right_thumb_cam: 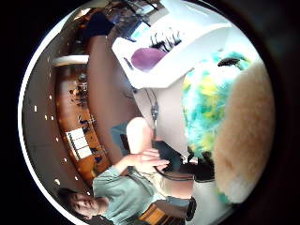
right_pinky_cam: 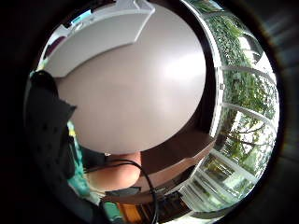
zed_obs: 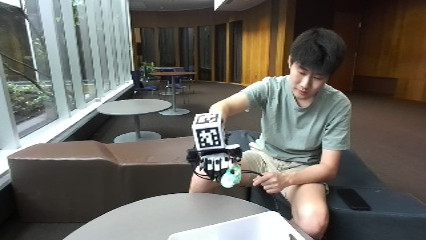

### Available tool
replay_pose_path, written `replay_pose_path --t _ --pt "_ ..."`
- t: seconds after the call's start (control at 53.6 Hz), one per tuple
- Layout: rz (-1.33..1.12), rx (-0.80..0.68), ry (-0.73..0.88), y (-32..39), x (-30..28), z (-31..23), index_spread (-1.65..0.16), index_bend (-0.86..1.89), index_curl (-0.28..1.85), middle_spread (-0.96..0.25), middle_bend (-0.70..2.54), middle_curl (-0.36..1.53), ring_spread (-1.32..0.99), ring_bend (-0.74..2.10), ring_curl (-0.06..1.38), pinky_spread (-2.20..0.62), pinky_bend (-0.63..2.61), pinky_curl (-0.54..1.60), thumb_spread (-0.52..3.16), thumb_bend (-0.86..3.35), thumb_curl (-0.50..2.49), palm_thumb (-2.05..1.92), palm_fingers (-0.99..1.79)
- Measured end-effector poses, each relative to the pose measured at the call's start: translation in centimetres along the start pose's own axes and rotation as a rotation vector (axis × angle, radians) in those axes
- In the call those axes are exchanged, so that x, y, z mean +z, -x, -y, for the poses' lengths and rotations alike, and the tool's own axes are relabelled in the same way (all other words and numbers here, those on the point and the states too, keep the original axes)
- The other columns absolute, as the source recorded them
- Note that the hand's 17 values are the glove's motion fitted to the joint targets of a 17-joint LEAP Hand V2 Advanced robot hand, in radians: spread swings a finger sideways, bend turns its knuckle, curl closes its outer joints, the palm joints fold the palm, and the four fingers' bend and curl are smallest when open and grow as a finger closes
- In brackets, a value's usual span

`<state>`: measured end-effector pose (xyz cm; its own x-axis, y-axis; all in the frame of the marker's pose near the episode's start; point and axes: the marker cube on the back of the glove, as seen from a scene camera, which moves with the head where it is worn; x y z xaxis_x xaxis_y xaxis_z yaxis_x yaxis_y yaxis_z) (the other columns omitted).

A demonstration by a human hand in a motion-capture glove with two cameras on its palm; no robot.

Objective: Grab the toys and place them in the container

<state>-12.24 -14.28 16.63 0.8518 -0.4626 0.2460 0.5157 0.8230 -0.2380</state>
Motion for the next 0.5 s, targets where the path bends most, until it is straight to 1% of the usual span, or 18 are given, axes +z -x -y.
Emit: replay_pose_path --t 0.093,0.205,0.298,0.392,0.504 --pt "-0.019 0.009 -0.07 2.8 -4.5 1.8 -0.26 0.83 0.81 -0.24 1.36 0.87 -0.35 1.37 0.75 -0.46 1.12 0.71 1.14 -0.01 0.55 0.58 1.03" --pt "-0.013 0.022 -0.127 5.9 -7.8 4.7 -0.26 0.83 0.86 -0.23 1.37 0.88 -0.34 1.39 0.76 -0.47 1.13 0.74 1.13 -0.01 0.56 0.59 1.01" --pt "0.005 0.023 -0.17 8.2 -9.5 7.2 -0.25 0.83 0.89 -0.23 1.39 0.89 -0.33 1.41 0.75 -0.47 1.13 0.77 1.12 -0.01 0.58 0.59 0.99" --pt "0.039 0.008 -0.319 10.0 -10.5 10.7 -0.25 0.83 0.92 -0.22 1.4 0.89 -0.33 1.42 0.75 -0.48 1.13 0.79 1.12 -0.01 0.59 0.59 0.99" --pt "0.071 0.084 -0.268 11.8 -10.4 13.1 -0.25 0.82 0.95 -0.22 1.41 0.89 -0.32 1.44 0.75 -0.48 1.13 0.82 1.12 -0.01 0.59 0.58 0.98"
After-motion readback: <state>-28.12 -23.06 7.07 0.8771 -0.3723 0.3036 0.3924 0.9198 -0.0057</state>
